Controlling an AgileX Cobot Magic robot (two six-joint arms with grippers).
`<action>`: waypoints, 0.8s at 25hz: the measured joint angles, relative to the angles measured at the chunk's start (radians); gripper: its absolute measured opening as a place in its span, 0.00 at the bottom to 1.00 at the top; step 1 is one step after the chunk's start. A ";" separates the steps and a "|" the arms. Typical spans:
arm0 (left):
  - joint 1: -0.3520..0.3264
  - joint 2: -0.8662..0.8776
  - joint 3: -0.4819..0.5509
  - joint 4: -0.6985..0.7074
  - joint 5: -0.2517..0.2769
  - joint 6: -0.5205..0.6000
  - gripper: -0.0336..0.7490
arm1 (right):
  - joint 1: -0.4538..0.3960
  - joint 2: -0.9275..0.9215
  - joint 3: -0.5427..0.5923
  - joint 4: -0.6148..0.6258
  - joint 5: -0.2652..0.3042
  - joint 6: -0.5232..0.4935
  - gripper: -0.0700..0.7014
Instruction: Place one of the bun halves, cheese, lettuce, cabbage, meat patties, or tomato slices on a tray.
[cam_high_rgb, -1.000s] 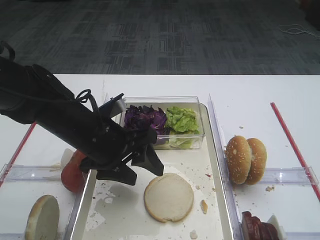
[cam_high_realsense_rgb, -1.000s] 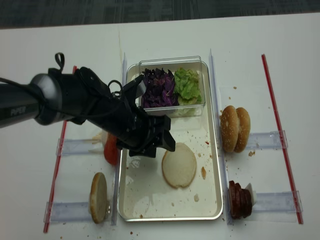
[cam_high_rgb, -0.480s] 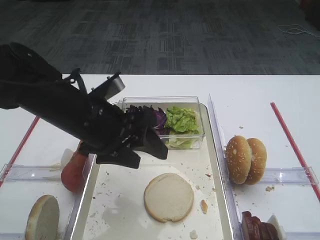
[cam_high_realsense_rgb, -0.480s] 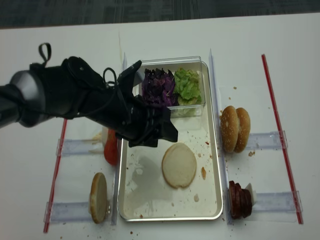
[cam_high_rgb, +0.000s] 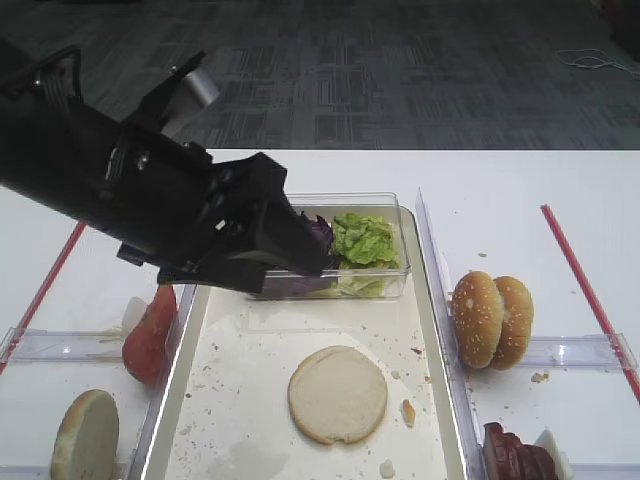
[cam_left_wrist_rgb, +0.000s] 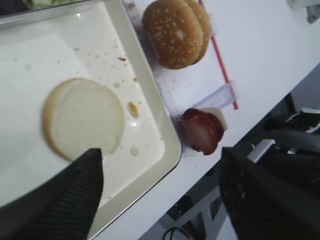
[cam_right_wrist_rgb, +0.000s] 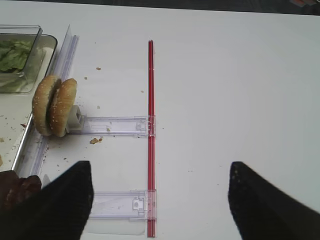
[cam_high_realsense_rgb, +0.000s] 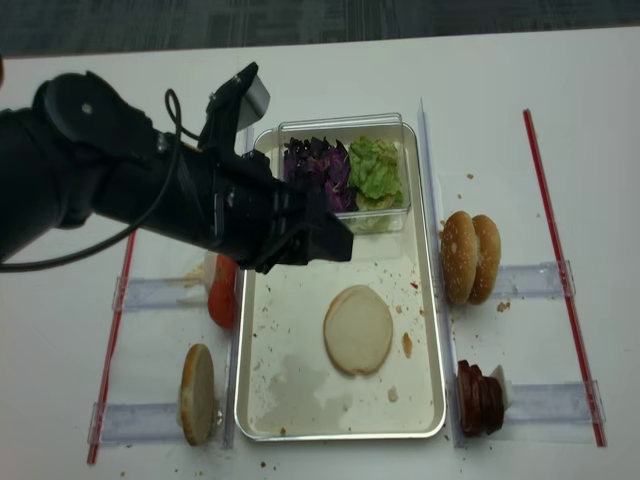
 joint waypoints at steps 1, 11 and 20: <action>0.000 0.000 0.000 0.053 0.002 -0.033 0.67 | 0.000 0.000 0.000 0.000 0.000 0.000 0.86; 0.000 0.000 0.000 0.532 0.022 -0.361 0.67 | 0.000 0.000 0.000 0.000 0.000 0.000 0.86; 0.000 0.000 0.000 0.874 0.130 -0.575 0.67 | 0.000 0.000 0.000 0.000 0.000 0.000 0.86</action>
